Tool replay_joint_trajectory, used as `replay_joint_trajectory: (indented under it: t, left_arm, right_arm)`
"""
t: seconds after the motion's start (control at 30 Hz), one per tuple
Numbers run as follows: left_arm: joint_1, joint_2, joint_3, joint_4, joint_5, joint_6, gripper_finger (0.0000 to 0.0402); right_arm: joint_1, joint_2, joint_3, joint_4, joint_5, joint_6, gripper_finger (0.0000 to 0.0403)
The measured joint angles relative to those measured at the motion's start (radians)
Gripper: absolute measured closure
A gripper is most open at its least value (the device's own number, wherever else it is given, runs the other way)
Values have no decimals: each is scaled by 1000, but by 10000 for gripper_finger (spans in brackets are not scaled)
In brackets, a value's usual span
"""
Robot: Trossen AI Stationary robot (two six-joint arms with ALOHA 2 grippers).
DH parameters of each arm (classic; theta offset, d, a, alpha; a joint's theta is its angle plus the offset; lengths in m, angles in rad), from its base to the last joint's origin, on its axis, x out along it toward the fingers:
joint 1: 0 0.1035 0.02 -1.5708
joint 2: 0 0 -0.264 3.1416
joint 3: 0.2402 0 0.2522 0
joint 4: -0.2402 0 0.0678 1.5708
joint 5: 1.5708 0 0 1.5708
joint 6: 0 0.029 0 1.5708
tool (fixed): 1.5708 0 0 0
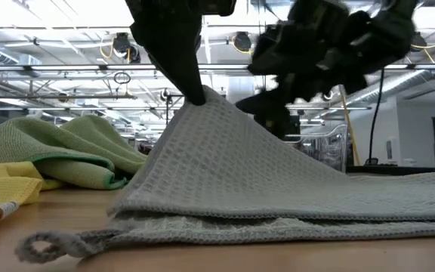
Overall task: Fold microfiber towels
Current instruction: Fold the light gray towel
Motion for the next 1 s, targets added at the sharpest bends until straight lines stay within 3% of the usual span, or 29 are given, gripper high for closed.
replay_joint_trajectory:
  t: [0.17,0.33,0.6,0.7,1.0]
  left_arm:
    - [-1,0,0,-2,-14,17,396]
    - [-1,0,0,-2,-40,26,390]
    - [0,-1,0,2,-42,-32,387]
    - [0,-1,0,3,-8,-112,350]
    - [-54,-16,-1,-121,50,-454,181]
  right_arm:
    - [-12,101,91,-5,-80,-2,202]
    - [-13,120,101,-13,-126,-20,231]
    - [-16,119,101,-32,-151,-28,355]
    - [-16,119,101,-35,-151,-35,394]
    - [-12,100,100,-79,-151,-33,399]
